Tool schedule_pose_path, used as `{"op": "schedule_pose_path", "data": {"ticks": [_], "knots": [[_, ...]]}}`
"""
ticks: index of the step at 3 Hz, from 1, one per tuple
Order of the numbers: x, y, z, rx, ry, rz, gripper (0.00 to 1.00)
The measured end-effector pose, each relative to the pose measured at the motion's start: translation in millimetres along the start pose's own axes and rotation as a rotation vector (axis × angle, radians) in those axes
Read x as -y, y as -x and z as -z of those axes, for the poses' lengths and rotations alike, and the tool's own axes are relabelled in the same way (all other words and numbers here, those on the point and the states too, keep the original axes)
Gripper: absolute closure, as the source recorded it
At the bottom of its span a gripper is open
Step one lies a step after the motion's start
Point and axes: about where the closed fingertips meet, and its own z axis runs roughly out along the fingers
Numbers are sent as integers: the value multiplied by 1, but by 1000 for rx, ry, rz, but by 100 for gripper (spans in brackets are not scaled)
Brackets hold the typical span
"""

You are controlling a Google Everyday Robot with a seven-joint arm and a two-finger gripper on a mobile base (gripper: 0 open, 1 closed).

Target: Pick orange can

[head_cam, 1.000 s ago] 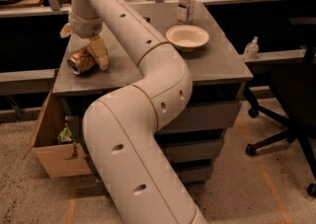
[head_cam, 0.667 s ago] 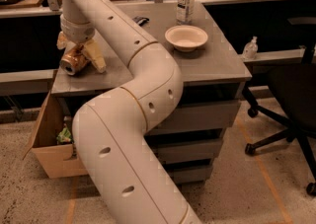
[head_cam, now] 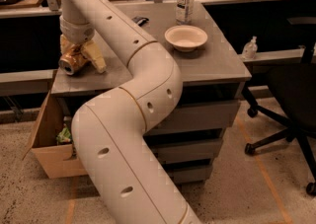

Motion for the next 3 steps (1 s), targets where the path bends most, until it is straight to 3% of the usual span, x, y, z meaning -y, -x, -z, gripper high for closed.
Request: {"op": "schedule_pose_path", "data": {"ticks": [2, 3], "knots": [[-1, 0, 3, -3, 1, -1, 41], [-1, 0, 4, -3, 1, -2, 60]]}}
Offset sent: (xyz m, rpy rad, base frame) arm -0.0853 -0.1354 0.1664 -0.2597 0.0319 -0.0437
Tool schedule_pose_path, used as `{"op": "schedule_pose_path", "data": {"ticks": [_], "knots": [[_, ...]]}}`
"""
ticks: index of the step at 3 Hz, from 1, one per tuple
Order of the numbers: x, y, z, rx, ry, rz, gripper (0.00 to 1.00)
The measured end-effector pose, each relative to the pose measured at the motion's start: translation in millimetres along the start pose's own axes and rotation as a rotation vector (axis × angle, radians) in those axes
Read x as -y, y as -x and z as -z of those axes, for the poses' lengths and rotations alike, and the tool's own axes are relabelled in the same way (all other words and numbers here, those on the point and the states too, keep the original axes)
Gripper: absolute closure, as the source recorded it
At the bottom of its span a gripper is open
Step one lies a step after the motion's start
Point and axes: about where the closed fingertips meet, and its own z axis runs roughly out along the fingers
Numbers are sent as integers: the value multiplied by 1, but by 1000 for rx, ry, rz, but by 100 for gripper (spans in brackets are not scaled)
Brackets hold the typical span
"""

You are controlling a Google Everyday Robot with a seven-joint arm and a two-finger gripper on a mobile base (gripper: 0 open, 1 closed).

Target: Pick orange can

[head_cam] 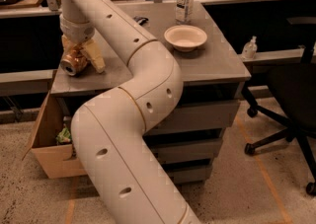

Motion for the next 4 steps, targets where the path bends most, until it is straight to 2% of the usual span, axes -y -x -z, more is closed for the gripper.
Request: {"op": "schedule_pose_path", "data": {"ticks": [3, 4], "knots": [[-1, 1, 6, -1, 0, -2, 71], [-1, 2, 7, -1, 0, -2, 79]]}}
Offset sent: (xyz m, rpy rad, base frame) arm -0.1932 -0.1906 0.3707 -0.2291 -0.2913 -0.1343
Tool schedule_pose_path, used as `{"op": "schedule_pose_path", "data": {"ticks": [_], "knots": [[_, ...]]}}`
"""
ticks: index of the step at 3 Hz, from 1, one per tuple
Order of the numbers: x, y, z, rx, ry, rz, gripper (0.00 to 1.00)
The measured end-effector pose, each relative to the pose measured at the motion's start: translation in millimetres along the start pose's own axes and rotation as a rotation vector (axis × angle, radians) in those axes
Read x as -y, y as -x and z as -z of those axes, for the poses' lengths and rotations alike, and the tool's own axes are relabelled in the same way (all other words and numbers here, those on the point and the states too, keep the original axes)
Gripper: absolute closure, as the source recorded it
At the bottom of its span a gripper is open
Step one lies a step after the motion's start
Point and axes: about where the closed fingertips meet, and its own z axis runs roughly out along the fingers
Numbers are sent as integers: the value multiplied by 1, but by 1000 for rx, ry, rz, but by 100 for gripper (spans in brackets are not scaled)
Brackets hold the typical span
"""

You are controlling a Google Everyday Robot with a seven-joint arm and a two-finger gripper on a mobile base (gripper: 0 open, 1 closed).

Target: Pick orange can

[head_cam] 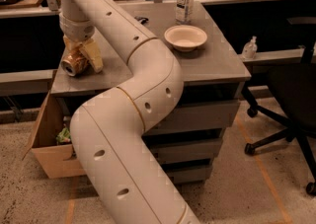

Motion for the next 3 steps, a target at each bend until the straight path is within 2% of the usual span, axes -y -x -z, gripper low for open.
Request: {"op": "schedule_pose_path", "data": {"ticks": [1, 2, 3], "knots": [[0, 0, 1, 0, 0, 0, 99], [0, -2, 55, 19, -121, -64, 100], [-12, 2, 140, 8, -244, -151, 100]]}}
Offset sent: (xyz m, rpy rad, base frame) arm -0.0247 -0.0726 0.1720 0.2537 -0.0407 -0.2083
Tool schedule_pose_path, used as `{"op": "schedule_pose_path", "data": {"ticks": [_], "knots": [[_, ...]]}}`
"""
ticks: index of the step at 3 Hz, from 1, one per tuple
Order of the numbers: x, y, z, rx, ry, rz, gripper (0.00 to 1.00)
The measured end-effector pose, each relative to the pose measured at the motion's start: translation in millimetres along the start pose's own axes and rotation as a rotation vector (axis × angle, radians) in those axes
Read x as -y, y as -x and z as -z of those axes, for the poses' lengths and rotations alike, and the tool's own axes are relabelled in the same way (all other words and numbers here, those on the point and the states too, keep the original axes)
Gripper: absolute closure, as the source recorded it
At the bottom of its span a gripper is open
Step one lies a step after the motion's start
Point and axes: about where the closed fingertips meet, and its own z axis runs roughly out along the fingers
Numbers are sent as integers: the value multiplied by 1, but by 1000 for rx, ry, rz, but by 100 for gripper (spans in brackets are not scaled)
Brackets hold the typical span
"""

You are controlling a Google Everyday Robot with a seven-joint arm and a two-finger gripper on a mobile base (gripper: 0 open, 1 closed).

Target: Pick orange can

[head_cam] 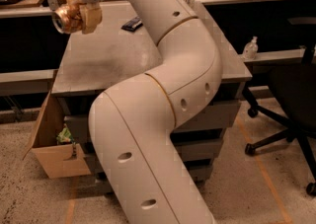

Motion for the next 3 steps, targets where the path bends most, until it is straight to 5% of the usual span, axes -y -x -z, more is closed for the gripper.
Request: {"op": "schedule_pose_path", "data": {"ticks": [1, 2, 3], "knots": [[2, -5, 62, 39, -133, -139, 100], [-5, -12, 69, 148, -188, -296, 100], [-13, -3, 104, 299, -315, -416, 100]]}}
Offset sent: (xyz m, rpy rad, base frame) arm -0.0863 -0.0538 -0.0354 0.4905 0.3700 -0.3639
